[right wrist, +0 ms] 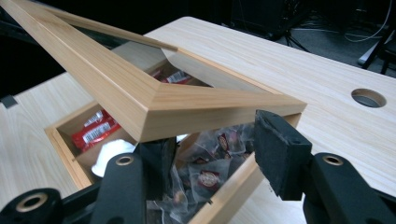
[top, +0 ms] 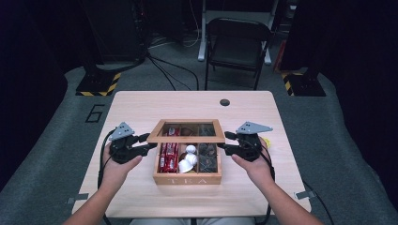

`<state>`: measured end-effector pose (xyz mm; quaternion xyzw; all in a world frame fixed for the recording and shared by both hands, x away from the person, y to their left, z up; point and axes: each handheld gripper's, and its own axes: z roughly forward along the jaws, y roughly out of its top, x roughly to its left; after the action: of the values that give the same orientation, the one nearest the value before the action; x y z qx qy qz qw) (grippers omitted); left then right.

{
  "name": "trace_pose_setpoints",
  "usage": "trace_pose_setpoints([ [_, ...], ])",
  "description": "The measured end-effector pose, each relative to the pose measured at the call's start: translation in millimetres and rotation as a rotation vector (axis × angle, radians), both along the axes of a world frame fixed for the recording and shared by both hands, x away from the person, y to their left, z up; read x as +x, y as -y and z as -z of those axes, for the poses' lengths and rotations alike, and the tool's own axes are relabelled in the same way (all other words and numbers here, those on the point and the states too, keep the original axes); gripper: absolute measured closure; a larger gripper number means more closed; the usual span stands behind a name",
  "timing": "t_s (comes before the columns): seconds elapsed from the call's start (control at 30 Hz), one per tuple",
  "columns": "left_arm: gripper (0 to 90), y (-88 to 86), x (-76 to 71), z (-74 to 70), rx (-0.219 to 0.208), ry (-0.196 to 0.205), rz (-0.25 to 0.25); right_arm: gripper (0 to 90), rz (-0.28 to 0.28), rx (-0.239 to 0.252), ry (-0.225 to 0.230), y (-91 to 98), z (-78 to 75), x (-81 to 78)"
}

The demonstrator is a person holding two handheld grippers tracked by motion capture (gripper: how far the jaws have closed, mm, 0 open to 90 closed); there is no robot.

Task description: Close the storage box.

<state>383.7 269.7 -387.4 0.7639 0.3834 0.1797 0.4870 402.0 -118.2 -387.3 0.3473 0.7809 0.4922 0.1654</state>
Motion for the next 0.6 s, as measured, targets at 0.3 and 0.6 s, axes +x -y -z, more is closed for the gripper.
trace_pose_setpoints([
  [0.3,56.4,0.6,-6.1,6.6,0.013,-0.007,0.000,49.4,0.007,-0.031,0.014,6.8,2.3,-9.6],
  [0.6,56.8,0.9,-10.5,9.5,0.019,-0.004,0.000,50.6,-0.021,-0.032,0.043,5.5,3.3,-21.3],
])
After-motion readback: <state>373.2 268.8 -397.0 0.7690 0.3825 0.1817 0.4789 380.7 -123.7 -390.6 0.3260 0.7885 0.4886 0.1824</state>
